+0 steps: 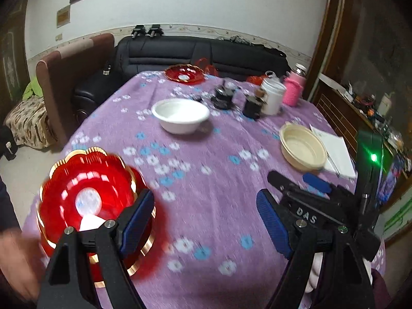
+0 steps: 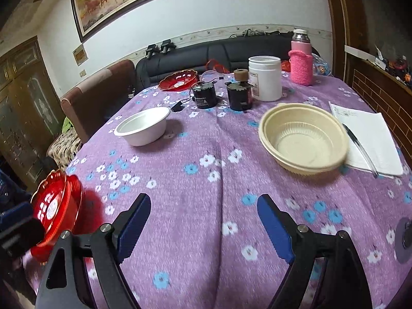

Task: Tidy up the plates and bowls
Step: 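Move both tools to the small white bowl, then grasp the small white bowl rim with both tools and lift it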

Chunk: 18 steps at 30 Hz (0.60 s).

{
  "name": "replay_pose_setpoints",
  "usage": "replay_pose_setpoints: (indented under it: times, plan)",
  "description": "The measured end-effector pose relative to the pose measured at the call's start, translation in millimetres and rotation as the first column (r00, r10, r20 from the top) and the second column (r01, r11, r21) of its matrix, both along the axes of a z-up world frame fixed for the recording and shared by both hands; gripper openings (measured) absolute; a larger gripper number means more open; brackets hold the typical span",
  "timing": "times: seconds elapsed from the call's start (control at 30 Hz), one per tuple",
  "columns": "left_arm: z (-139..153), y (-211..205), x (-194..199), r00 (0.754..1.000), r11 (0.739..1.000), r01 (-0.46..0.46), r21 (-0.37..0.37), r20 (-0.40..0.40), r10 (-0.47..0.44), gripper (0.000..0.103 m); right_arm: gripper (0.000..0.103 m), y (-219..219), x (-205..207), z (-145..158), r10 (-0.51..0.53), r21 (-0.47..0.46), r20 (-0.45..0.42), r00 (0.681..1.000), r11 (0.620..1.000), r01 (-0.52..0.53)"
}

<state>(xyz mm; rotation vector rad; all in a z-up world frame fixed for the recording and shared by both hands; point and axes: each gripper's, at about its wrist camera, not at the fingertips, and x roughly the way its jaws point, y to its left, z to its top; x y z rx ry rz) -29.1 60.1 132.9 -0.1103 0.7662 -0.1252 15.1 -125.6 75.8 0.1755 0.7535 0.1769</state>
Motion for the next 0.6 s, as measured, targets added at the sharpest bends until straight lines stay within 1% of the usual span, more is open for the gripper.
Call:
replay_pose_setpoints:
  times: [0.13,0.27,0.33,0.37,0.47,0.5,0.57,0.6]
  plan:
    - [15.3,32.0,40.2,0.998,0.998,-0.059,-0.027,-0.001,0.059,0.081,0.088,6.4,29.5,1.5,-0.007,0.024,-0.018,1.000,1.000,0.007]
    - [18.6,62.3,95.3,0.993,0.991,-0.114,-0.072,-0.052,0.111,0.081,0.088,8.0,64.6,2.7,-0.026,0.100,-0.043,0.999,0.995,0.030]
    - [14.5,73.6,124.8,0.987,0.987,-0.137,-0.086,-0.095,0.129,0.081,0.088,8.4,87.0,3.6,-0.037,0.162,-0.059,0.998,0.986,0.046]
    - [10.4,81.3,141.6,0.981,0.982,-0.162,-0.094,-0.126,0.150,0.081,0.088,9.2,95.0,4.0,-0.039,0.186,-0.064,0.997,0.981,0.051]
    - [-2.1,98.6,176.9,0.965,0.966,-0.211,-0.151,-0.191,0.181,0.081,0.088,15.9,122.5,3.0,-0.040,0.258,-0.072,0.997,0.964,0.058]
    - [-6.1,101.0,184.3,0.960,0.962,-0.223,-0.156,-0.206,0.189,0.081,0.088,19.6,131.4,1.7,-0.040,0.272,-0.075,0.996,0.960,0.059]
    - [-14.7,104.5,201.2,0.950,0.960,-0.242,-0.143,-0.235,0.205,0.081,0.088,27.4,146.4,-2.7,-0.036,0.298,-0.086,0.996,0.953,0.060]
    - [-17.8,104.1,206.6,0.947,0.961,-0.247,-0.128,-0.242,0.211,0.081,0.085,31.7,154.5,-6.6,-0.034,0.309,-0.095,0.995,0.949,0.062]
